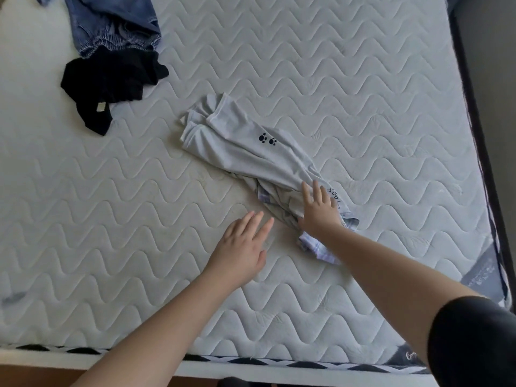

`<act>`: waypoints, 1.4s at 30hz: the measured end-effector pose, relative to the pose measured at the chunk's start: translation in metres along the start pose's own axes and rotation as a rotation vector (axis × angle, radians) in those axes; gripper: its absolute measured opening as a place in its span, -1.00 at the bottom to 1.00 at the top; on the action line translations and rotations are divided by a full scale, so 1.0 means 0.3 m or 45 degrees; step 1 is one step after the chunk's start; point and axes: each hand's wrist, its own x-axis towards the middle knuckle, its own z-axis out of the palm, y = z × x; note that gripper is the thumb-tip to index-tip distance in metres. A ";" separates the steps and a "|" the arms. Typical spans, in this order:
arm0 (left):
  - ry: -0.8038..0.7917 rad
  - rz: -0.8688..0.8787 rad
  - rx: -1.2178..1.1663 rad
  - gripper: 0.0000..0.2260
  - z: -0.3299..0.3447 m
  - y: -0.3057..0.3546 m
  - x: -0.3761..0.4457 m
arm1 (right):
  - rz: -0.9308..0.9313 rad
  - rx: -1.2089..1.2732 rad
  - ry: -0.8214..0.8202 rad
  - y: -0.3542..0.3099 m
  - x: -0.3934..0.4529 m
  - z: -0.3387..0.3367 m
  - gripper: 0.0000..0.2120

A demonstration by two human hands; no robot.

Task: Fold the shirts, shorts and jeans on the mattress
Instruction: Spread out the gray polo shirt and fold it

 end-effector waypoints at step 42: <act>-0.659 -0.737 -1.256 -0.71 0.376 0.172 -0.158 | 0.079 0.895 -0.033 -0.014 -0.338 0.173 -0.52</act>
